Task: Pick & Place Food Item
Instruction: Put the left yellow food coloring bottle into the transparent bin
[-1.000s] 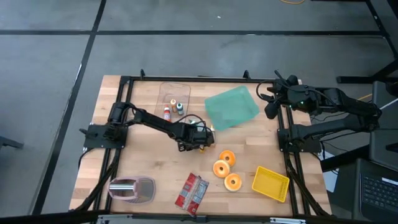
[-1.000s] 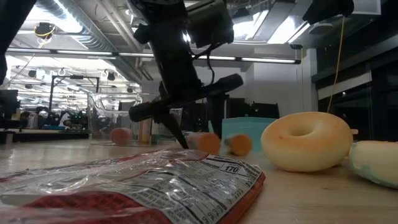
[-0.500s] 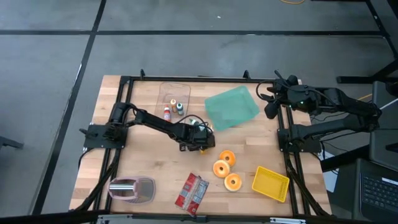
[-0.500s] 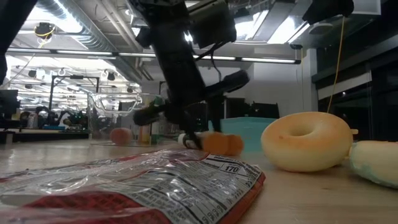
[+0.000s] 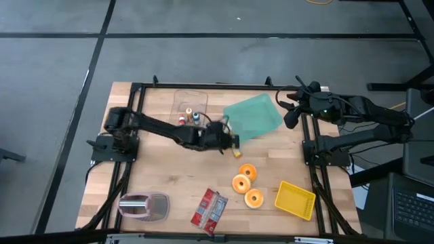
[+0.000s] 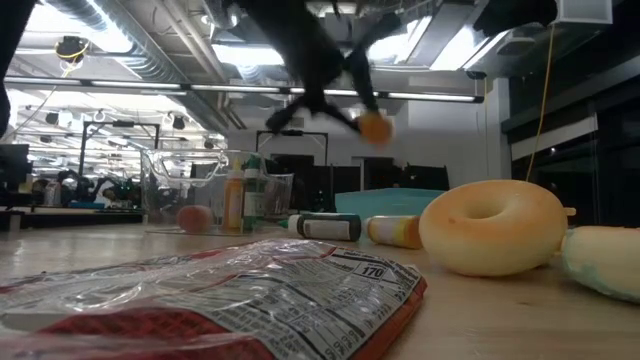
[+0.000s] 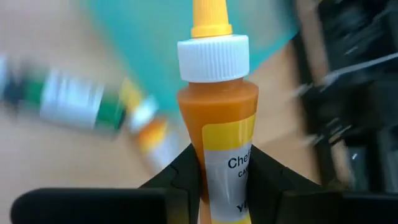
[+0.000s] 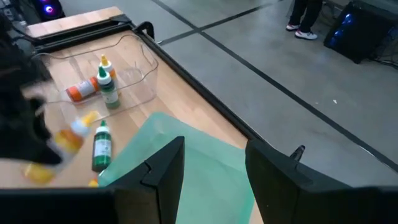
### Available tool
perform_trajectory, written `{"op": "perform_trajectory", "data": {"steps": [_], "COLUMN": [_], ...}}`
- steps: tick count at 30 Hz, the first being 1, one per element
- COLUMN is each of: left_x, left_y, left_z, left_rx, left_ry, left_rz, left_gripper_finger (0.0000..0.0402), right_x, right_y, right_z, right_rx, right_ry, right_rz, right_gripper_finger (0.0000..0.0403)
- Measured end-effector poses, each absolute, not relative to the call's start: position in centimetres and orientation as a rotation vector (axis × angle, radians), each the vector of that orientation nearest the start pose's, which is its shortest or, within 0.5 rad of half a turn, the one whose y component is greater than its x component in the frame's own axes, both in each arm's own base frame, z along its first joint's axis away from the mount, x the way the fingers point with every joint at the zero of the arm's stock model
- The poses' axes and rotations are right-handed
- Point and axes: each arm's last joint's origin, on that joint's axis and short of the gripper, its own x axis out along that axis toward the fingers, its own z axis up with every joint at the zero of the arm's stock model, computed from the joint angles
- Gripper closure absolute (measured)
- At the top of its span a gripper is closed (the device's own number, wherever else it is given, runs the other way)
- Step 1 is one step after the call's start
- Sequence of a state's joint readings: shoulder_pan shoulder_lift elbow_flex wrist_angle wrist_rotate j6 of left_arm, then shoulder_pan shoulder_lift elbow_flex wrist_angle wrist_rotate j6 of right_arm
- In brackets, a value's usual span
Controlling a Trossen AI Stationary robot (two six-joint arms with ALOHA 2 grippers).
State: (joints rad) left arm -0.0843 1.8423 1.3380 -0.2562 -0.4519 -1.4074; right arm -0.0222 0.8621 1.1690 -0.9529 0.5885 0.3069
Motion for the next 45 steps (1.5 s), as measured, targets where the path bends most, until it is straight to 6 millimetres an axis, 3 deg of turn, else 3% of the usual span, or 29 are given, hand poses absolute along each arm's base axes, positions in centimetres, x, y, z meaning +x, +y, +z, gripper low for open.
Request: {"op": "perform_trajectory", "data": {"steps": [4,9,13,19,23,27,37,45], "left_x": [38.0,33.9,30.1,24.4,22.0,21.2,20.4,19.5], "left_y": [-0.7,1.1,2.6,5.0,6.5,8.3,11.8,12.1], "left_z": [28.1,31.9,33.7,35.0,34.7,33.9,25.6,23.8], "left_rx": [-0.948,-0.735,-0.647,-0.653,-0.596,-0.579,-0.911,-1.006], "left_ry": [0.207,0.181,0.259,0.453,0.667,0.824,0.939,0.996], "left_rz": [0.800,0.944,1.047,1.154,1.193,1.134,0.940,0.877], "left_gripper_finger": [0.0322,0.0321,0.0323,0.0320,0.0323,0.0320,0.0320,0.0322], "right_x": [14.3,15.0,15.4,15.8,16.0,16.5,17.9,18.6], "right_y": [-2.1,-2.3,-2.4,-2.8,-3.0,-3.2,-3.4,-3.4], "right_z": [38.0,38.1,38.2,38.4,38.6,38.7,38.1,37.8], "right_rx": [0.111,0.124,0.133,0.156,0.180,0.186,0.206,0.206], "right_ry": [0.517,0.490,0.469,0.435,0.399,0.380,0.404,0.408], "right_rz": [-0.689,-0.696,-0.703,-0.722,-0.735,-0.746,-0.753,-0.750], "right_gripper_finger": [0.0234,0.0234,0.0234,0.0234,0.0234,0.0234,0.0234,0.0234]}}
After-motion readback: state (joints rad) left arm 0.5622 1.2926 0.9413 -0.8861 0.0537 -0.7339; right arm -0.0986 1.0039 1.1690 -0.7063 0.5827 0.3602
